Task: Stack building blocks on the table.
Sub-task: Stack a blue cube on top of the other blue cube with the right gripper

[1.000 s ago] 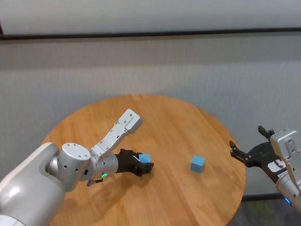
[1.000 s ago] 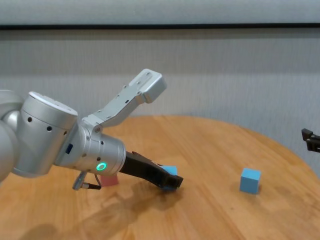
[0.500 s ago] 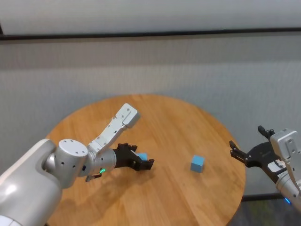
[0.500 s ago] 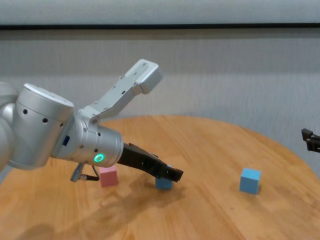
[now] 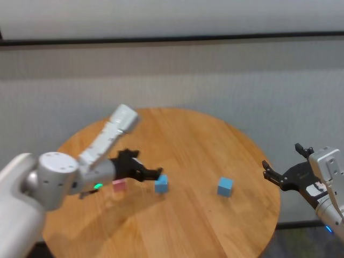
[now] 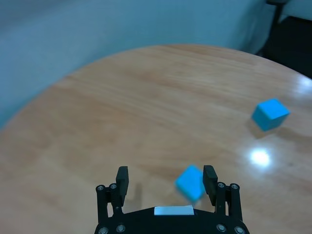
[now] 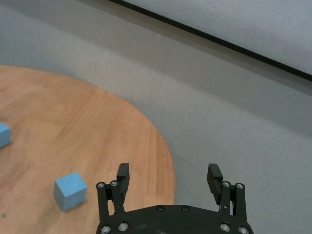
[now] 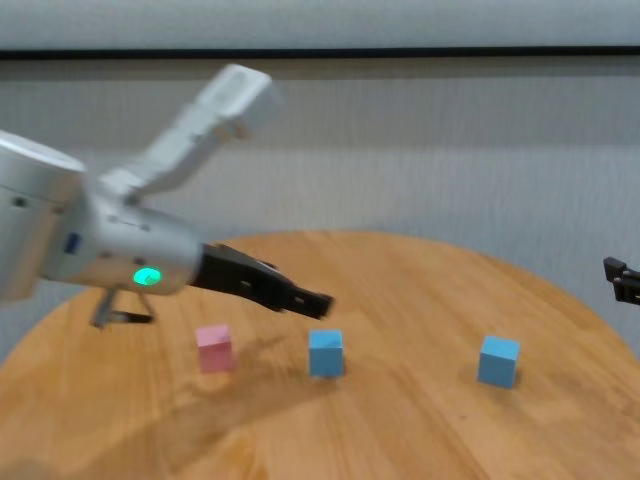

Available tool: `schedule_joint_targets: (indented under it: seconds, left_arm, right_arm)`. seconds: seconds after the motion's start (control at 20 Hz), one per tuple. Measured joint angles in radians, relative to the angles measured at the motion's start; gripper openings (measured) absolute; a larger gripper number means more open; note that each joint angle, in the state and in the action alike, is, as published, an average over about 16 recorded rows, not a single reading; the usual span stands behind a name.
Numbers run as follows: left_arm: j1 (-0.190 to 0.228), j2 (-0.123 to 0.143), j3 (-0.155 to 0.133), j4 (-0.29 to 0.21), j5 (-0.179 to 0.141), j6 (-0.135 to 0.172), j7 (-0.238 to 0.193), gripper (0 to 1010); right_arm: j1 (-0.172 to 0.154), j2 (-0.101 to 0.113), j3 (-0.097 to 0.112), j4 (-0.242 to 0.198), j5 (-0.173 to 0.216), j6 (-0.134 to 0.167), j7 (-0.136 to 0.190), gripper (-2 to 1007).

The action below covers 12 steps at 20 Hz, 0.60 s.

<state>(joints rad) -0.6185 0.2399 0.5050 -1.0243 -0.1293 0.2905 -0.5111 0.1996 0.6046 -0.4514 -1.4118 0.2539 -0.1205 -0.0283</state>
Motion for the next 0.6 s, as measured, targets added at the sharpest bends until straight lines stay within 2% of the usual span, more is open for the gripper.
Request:
schedule_joint_targets:
  seconds: [0.4, 0.6]
  left_arm:
    - [0.077, 0.109, -0.072, -0.144, -0.039, -0.006, 0.018, 1000]
    - [0.122, 0.162, -0.109, -0.206, -0.063, -0.018, 0.023, 1000]
  right_arm:
    - [0.000, 0.000, 0.000, 0.000, 0.000, 0.000, 0.000, 1005]
    - [0.000, 0.000, 0.000, 0.000, 0.000, 0.000, 0.000, 1005]
